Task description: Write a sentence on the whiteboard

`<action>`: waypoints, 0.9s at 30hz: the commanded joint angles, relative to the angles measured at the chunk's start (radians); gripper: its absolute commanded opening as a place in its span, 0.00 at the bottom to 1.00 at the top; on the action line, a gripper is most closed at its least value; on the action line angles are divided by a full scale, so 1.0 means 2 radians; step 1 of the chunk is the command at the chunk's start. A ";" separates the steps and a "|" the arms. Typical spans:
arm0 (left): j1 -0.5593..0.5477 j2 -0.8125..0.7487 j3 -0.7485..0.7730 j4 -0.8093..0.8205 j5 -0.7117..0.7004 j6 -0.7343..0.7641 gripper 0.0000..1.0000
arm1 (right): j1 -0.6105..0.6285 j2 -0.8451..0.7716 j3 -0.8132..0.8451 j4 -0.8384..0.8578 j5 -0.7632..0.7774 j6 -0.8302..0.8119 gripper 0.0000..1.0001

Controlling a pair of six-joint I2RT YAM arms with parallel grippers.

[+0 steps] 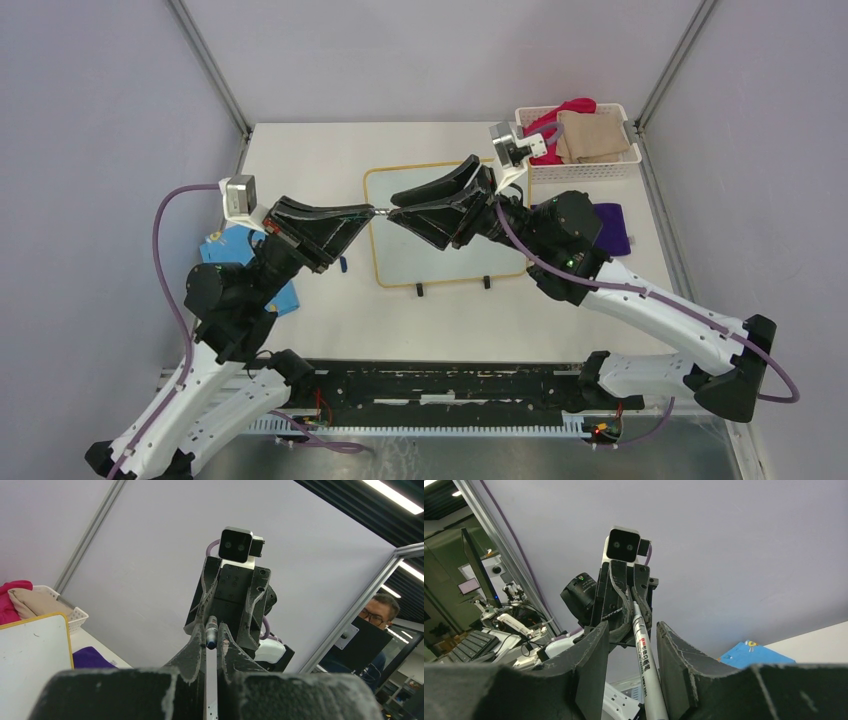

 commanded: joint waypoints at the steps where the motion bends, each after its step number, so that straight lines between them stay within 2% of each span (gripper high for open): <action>1: 0.000 -0.002 0.026 -0.010 -0.019 0.027 0.02 | -0.001 -0.009 0.031 0.016 -0.015 0.010 0.45; 9: 0.000 0.001 0.035 -0.010 -0.022 0.030 0.02 | -0.001 -0.002 0.031 0.002 -0.013 0.006 0.45; 18: 0.000 0.003 0.030 0.002 -0.021 0.024 0.02 | -0.001 0.000 0.020 0.023 -0.001 0.010 0.33; 27: 0.000 0.004 0.029 0.002 -0.022 0.025 0.02 | -0.002 0.012 0.026 0.028 -0.018 0.021 0.36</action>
